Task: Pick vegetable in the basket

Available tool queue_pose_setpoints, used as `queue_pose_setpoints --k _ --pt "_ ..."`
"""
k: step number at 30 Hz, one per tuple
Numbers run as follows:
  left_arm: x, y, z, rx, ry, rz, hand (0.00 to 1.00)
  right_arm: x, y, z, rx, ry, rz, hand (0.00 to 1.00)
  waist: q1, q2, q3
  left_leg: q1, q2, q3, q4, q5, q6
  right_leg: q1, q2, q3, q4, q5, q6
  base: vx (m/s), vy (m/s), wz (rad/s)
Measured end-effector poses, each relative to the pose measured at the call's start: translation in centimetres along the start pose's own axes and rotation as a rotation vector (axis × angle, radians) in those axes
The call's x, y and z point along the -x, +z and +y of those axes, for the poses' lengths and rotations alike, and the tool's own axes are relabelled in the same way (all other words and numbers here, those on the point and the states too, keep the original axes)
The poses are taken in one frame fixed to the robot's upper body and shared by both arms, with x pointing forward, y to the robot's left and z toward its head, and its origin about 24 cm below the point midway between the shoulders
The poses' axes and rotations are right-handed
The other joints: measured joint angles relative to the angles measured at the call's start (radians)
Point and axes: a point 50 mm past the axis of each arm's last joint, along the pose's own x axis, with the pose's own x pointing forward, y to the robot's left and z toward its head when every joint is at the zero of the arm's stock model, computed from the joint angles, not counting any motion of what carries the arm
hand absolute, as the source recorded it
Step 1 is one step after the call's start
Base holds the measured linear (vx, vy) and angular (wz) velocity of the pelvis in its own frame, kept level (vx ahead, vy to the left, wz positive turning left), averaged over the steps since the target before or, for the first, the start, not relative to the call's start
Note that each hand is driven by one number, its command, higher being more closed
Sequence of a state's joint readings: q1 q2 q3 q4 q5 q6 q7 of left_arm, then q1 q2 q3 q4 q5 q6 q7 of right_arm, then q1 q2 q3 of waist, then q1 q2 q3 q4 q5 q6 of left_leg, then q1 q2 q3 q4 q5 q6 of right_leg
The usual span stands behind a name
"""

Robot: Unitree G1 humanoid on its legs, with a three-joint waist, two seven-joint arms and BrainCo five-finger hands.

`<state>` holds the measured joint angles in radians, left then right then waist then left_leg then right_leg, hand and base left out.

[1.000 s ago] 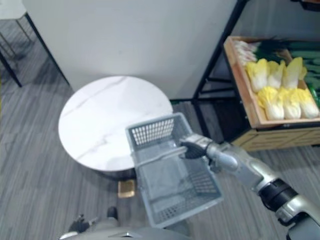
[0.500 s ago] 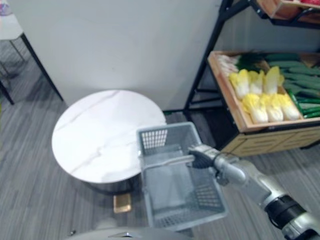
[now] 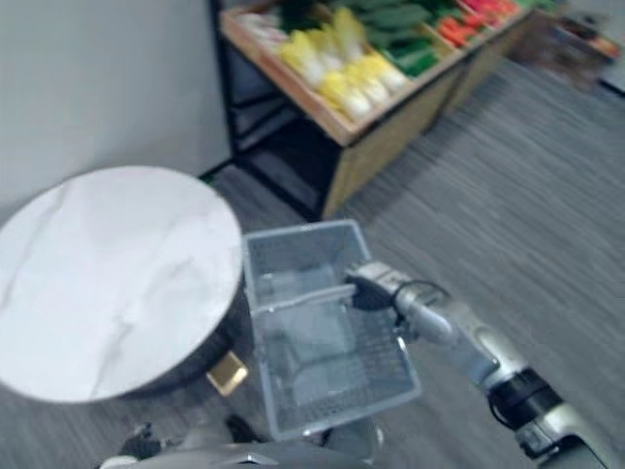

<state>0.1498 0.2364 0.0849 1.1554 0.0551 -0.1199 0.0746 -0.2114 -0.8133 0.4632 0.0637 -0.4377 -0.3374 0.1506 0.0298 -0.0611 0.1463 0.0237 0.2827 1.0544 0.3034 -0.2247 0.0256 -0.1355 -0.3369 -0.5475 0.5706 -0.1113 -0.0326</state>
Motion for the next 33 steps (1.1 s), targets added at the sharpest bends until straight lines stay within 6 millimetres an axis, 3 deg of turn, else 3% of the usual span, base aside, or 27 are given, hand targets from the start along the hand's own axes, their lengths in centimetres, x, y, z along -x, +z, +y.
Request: queue_pose_setpoints --k 2,3,6,8,9,10,12,13,14,15,17,19,21,22,23,24,26,29,33 --pt "0.0 0.0 0.0 0.003 0.001 0.002 0.00 -0.2 0.0 -0.1 0.020 0.002 0.002 1.00 -0.001 0.000 0.000 0.006 0.011 0.048 0.011 0.004 -0.002 -0.001 0.005 -0.027 -0.046 -0.019 0.032 -0.07 -0.156 -1.15" --pt "0.0 -0.2 -0.1 0.005 -0.001 0.017 0.00 -0.4 0.1 -0.1 0.046 -0.001 -0.003 1.00 0.001 0.005 -0.009 0.017 0.029 0.115 0.029 0.013 -0.011 0.004 0.034 -0.051 -0.131 -0.045 0.070 -0.06 -0.245 -1.08" --pt "-0.1 -0.1 -0.2 0.005 -0.005 0.027 0.00 -0.8 0.2 -0.9 0.086 -0.028 -0.010 1.00 0.004 0.023 -0.020 0.016 0.070 0.174 0.054 0.031 -0.026 0.007 0.105 -0.042 -0.253 -0.048 0.072 -0.05 -0.252 -0.95" --pt "-0.3 0.3 -0.3 0.008 -0.006 0.028 0.00 -0.7 0.2 -0.7 0.082 -0.029 -0.007 1.00 -0.007 0.046 -0.028 0.021 0.139 0.184 0.096 0.071 -0.033 0.049 0.200 -0.027 -0.381 0.004 0.055 -0.07 -0.272 -0.63" --pt "-0.3 0.4 -0.3 0.012 -0.004 0.025 0.00 -0.7 0.2 -0.6 0.079 -0.027 -0.004 1.00 -0.011 0.046 -0.028 0.023 0.155 0.174 0.112 0.084 -0.029 0.064 0.218 -0.024 -0.410 0.015 0.049 -0.09 -0.279 -0.34" --pt "-0.4 0.8 -0.3 0.014 -0.003 0.015 0.00 -0.5 0.1 -0.6 0.076 -0.028 0.001 1.00 -0.030 0.046 -0.029 0.020 0.208 0.137 0.186 0.116 -0.047 0.105 0.257 -0.022 -0.476 0.041 0.042 -0.08 -0.224 -0.26" --pt "-0.4 1.2 -1.0 0.023 -0.016 -0.001 0.00 -0.2 0.2 -0.3 0.071 -0.025 0.003 1.00 -0.032 0.040 -0.029 0.009 0.237 0.053 0.249 0.169 -0.053 0.126 0.273 0.004 -0.508 0.053 0.027 -0.07 -0.191 -0.42" --pt "-0.3 1.5 -2.0 0.047 -0.033 -0.012 0.00 0.0 0.1 0.1 0.061 -0.015 0.009 1.00 -0.025 0.034 -0.028 -0.021 0.235 -0.086 0.292 0.217 -0.059 0.137 0.271 0.045 -0.517 0.060 0.019 -0.07 -0.149 -0.80" --pt "-0.3 1.4 -2.2 0.050 -0.035 -0.017 0.00 0.0 0.2 0.3 0.057 -0.011 0.007 1.00 -0.022 0.026 -0.021 -0.069 0.190 -0.277 0.308 0.187 -0.082 0.140 0.264 0.091 -0.519 0.065 0.014 -0.05 -0.081 -0.92" --pt "-0.3 1.2 -2.2 0.052 -0.034 -0.014 0.00 -0.1 0.3 0.4 0.055 -0.011 0.005 1.00 -0.020 0.028 -0.020 -0.083 0.153 -0.372 0.306 0.158 -0.091 0.139 0.261 0.119 -0.521 0.069 0.010 -0.05 -0.047 -1.01" --pt "0.1 0.2 -2.8 0.064 -0.039 0.012 0.00 -0.2 0.4 0.6 0.053 -0.004 -0.002 1.00 0.000 0.035 -0.020 -0.094 0.016 -0.637 0.236 0.083 -0.110 0.140 0.263 0.213 -0.549 0.090 0.011 -0.04 0.024 -1.36" --pt "0.3 -0.3 -3.5 0.078 -0.051 0.027 0.00 -0.2 0.5 0.7 0.054 -0.003 -0.005 1.00 0.004 0.053 -0.023 -0.091 -0.063 -0.802 0.104 0.060 -0.116 0.137 0.288 0.277 -0.574 0.102 0.020 -0.04 0.074 -1.11" --pt "0.5 -0.4 -4.2 0.096 -0.064 0.030 0.00 -0.1 0.3 0.6 0.061 -0.002 0.002 1.00 0.001 0.070 -0.026 -0.090 -0.085 -0.883 -0.024 0.067 -0.117 0.119 0.310 0.313 -0.566 0.108 0.029 -0.04 0.136 -0.64" --pt "0.5 -0.4 -4.3 0.099 -0.068 0.030 0.00 0.0 0.2 0.6 0.065 -0.005 0.008 1.00 0.001 0.078 -0.027 -0.089 -0.086 -0.898 -0.077 0.095 -0.118 0.110 0.320 0.325 -0.566 0.112 0.036 -0.04 0.211 -0.64" --pt "0.5 -0.4 -4.3 0.099 -0.068 0.029 0.00 -0.1 0.2 0.6 0.062 -0.012 0.012 1.00 0.002 0.088 -0.029 -0.085 -0.088 -0.899 -0.113 0.098 -0.141 0.096 0.324 0.345 -0.569 0.119 0.047 -0.01 0.232 -0.54" --pt "0.5 -0.4 -4.0 0.095 -0.063 0.026 0.00 -0.2 0.3 0.6 0.058 -0.016 0.009 1.00 0.001 0.070 -0.029 -0.092 -0.111 -0.871 -0.131 0.101 -0.134 0.087 0.300 0.361 -0.588 0.142 0.075 0.01 0.206 -0.43" --pt "0.4 -0.3 -3.9 0.089 -0.061 0.022 0.00 -0.2 0.3 0.6 0.058 -0.021 0.007 1.00 0.002 0.066 -0.030 -0.088 -0.136 -0.850 -0.144 0.100 -0.123 0.090 0.278 0.374 -0.617 0.174 0.098 0.03 0.172 -0.19" --pt "0.4 0.0 -4.3 0.052 -0.079 0.008 0.00 0.0 0.2 0.8 0.049 -0.017 0.014 1.00 0.001 0.077 -0.030 -0.072 -0.190 -0.847 -0.185 0.114 -0.097 0.094 0.234 0.379 -0.639 0.194 0.118 0.06 0.177 0.03" --pt "0.5 0.1 -4.6 -0.002 -0.099 -0.005 0.00 0.2 -0.4 1.8 0.011 -0.007 0.049 1.00 0.008 0.081 -0.031 -0.041 -0.220 -0.849 -0.211 0.112 -0.090 0.103 0.207 0.379 -0.618 0.188 0.138 0.08 0.106 0.05"
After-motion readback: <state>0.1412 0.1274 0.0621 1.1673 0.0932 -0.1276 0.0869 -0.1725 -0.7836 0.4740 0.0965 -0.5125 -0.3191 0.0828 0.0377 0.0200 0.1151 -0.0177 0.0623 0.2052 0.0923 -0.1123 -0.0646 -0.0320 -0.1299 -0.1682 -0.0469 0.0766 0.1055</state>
